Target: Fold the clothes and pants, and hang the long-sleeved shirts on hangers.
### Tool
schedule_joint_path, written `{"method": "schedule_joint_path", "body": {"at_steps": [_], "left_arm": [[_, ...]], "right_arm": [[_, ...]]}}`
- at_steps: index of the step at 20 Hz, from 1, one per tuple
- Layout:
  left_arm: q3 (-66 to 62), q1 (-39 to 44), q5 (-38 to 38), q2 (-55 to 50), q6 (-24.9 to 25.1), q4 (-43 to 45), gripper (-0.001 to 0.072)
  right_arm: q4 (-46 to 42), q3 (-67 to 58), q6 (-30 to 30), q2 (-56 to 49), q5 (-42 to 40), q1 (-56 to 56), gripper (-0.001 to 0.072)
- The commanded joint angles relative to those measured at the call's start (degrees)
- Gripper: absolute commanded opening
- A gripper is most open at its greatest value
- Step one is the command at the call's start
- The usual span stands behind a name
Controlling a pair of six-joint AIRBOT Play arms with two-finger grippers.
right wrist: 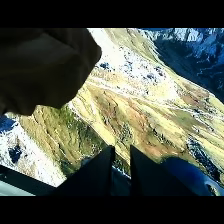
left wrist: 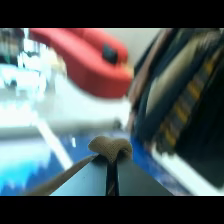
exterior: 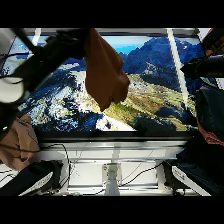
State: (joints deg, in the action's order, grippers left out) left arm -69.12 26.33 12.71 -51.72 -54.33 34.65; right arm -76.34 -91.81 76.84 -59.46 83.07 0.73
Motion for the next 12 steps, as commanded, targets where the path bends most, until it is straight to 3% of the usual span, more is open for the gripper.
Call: {"method": "schedule_joint_path", "body": {"at_steps": [1, 4, 8, 12], "left_arm": [[-2.0, 0.0, -3.8, 5.1, 0.8, 0.0, 0.0014], [-5.3, 0.0, -4.8, 5.7, 0.8, 4.0, 0.0014], [-5.7, 0.0, -12.0, 5.6, 0.8, 5.7, 0.0014], [-5.6, -0.1, -9.0, 3.6, 0.8, 9.6, 0.0014]], "right_arm": [[0.0, 0.0, 0.0, 0.0, -0.6, 0.0, 0.0122], [0.1, 0.0, 0.0, 0.0, -0.7, 0.0, 0.0122], [1.0, 0.0, -1.6, 0.2, -0.6, 0.0, 0.0122], [6.8, 0.0, -6.3, 0.2, -0.5, 0.0, 0.0122]]}}
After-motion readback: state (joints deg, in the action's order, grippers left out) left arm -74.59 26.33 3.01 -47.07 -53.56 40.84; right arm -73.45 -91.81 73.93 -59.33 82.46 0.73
